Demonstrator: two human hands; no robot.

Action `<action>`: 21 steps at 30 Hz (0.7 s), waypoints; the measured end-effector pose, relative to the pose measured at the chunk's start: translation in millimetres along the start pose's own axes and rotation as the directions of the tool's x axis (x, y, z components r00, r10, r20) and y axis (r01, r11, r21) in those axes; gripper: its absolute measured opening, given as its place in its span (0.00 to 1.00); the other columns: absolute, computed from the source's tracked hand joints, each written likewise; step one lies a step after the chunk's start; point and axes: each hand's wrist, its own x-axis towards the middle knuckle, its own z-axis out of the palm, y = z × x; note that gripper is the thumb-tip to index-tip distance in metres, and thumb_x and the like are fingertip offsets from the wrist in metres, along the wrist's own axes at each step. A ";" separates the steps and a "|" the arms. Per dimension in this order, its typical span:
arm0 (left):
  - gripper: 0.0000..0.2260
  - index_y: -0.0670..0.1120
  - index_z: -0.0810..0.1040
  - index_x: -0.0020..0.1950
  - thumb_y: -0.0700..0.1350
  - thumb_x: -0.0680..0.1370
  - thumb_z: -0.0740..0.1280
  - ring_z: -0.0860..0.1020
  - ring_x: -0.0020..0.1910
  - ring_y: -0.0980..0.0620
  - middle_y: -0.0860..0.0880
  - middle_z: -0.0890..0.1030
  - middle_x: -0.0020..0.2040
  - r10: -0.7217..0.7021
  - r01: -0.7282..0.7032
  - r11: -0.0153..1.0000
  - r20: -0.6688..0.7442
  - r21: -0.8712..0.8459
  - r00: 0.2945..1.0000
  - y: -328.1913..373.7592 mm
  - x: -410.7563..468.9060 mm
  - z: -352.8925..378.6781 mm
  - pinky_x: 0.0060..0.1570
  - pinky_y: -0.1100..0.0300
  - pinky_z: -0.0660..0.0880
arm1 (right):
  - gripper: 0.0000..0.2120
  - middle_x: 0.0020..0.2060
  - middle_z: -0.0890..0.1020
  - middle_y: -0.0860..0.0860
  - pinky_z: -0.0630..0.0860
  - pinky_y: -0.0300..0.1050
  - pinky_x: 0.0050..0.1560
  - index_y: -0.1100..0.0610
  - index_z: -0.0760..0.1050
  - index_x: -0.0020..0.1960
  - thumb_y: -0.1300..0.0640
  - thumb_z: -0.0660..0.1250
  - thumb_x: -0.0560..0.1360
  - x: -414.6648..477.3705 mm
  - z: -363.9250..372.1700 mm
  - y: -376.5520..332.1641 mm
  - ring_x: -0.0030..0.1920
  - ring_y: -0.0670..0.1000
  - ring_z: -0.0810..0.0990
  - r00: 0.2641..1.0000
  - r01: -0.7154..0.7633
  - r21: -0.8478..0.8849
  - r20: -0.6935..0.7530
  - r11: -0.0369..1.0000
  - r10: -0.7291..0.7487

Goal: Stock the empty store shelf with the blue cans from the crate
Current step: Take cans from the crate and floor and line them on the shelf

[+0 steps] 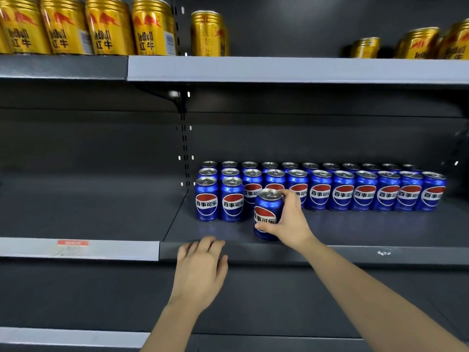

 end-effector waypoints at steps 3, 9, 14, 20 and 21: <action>0.14 0.52 0.80 0.54 0.51 0.74 0.59 0.80 0.48 0.53 0.54 0.80 0.52 0.003 -0.003 1.000 0.009 -0.011 1.000 -0.6 0.9 3.6 0.52 0.53 0.74 | 0.42 0.61 0.73 0.48 0.76 0.45 0.60 0.50 0.59 0.63 0.55 0.83 0.60 1.0 2.0 3.2 0.58 0.46 0.77 0.999 -0.032 0.094 -0.010 0.995 0.033; 0.13 0.52 0.80 0.53 0.51 0.73 0.60 0.80 0.47 0.54 0.55 0.80 0.50 -0.003 0.003 1.000 0.008 0.004 1.000 -3.7 -1.5 7.3 0.52 0.53 0.74 | 0.32 0.53 0.76 0.46 0.75 0.39 0.51 0.54 0.62 0.59 0.58 0.80 0.65 8.6 6.8 -0.3 0.51 0.44 0.79 0.996 -0.080 0.152 0.037 0.985 0.076; 0.18 0.52 0.80 0.54 0.53 0.75 0.54 0.80 0.47 0.54 0.55 0.80 0.51 -0.009 0.009 1.000 0.018 0.024 1.000 -8.7 -2.1 4.0 0.53 0.53 0.73 | 0.27 0.52 0.75 0.45 0.74 0.41 0.54 0.54 0.63 0.59 0.59 0.77 0.69 14.2 16.7 -0.7 0.52 0.46 0.78 0.997 -0.080 0.155 0.021 0.985 0.078; 0.18 0.51 0.80 0.54 0.53 0.75 0.53 0.80 0.48 0.53 0.53 0.80 0.52 -0.036 0.033 0.998 0.061 0.059 0.997 -18.9 -3.2 -0.9 0.54 0.52 0.73 | 0.26 0.54 0.76 0.46 0.73 0.41 0.56 0.55 0.64 0.62 0.61 0.75 0.71 21.8 25.0 -1.9 0.54 0.46 0.76 0.996 -0.086 0.161 0.010 0.983 0.086; 0.18 0.51 0.80 0.54 0.53 0.75 0.53 0.80 0.48 0.53 0.53 0.80 0.52 -0.042 0.038 0.997 0.065 0.061 0.997 -20.4 -3.0 -1.9 0.54 0.52 0.72 | 0.26 0.55 0.76 0.47 0.73 0.42 0.57 0.56 0.64 0.62 0.61 0.74 0.72 23.1 26.8 -1.8 0.54 0.46 0.76 0.996 -0.086 0.155 0.007 0.984 0.086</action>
